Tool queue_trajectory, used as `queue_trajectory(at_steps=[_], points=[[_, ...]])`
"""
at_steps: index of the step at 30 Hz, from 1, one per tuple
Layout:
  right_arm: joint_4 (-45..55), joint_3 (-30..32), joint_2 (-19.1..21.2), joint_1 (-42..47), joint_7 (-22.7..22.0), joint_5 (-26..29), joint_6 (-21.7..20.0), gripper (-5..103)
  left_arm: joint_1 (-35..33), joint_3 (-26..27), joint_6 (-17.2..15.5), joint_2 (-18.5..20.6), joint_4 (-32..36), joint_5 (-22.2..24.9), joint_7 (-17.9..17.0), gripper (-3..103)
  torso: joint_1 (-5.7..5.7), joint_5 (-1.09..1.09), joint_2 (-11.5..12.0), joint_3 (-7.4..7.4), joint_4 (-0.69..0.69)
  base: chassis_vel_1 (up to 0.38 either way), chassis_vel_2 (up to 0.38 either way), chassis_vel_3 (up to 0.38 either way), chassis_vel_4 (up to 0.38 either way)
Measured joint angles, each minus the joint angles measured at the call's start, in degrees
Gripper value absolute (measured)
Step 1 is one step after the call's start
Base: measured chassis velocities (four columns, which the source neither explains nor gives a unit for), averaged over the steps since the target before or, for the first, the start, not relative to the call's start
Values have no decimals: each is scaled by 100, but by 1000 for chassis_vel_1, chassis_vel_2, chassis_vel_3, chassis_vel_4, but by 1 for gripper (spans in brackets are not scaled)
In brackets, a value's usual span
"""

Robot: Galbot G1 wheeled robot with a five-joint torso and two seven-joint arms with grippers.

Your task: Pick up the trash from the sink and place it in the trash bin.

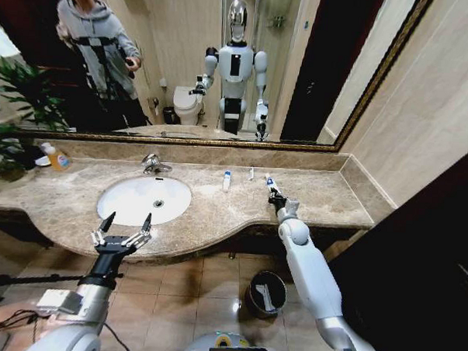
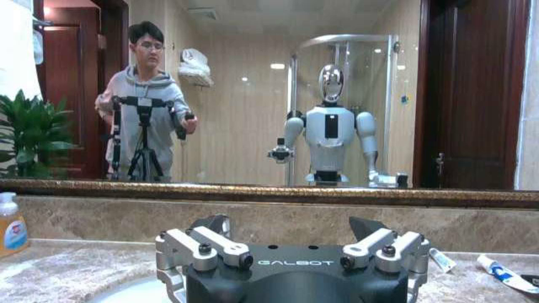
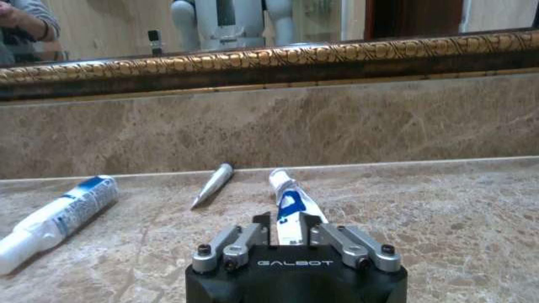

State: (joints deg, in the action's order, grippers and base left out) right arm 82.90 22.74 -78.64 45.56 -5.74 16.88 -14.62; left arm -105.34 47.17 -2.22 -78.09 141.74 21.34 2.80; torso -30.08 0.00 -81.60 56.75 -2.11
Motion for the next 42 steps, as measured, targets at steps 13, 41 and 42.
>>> queue_trajectory(at_steps=[13,41,42], points=[[-393,89,61,-147,5,-88,7,66,0,0,0,0,0,0,0,100,-1,0,0,0,0,0,0,0,0],[-1864,-708,138,-1451,504,-356,546,100,0,0,0,0,0,0,0,100,0,-1,0,0,-1,0,0,0,0],[-1927,-663,201,-1460,473,-360,566,100,0,0,0,0,0,0,0,100,0,-1,0,0,2,0,0,0,0]])
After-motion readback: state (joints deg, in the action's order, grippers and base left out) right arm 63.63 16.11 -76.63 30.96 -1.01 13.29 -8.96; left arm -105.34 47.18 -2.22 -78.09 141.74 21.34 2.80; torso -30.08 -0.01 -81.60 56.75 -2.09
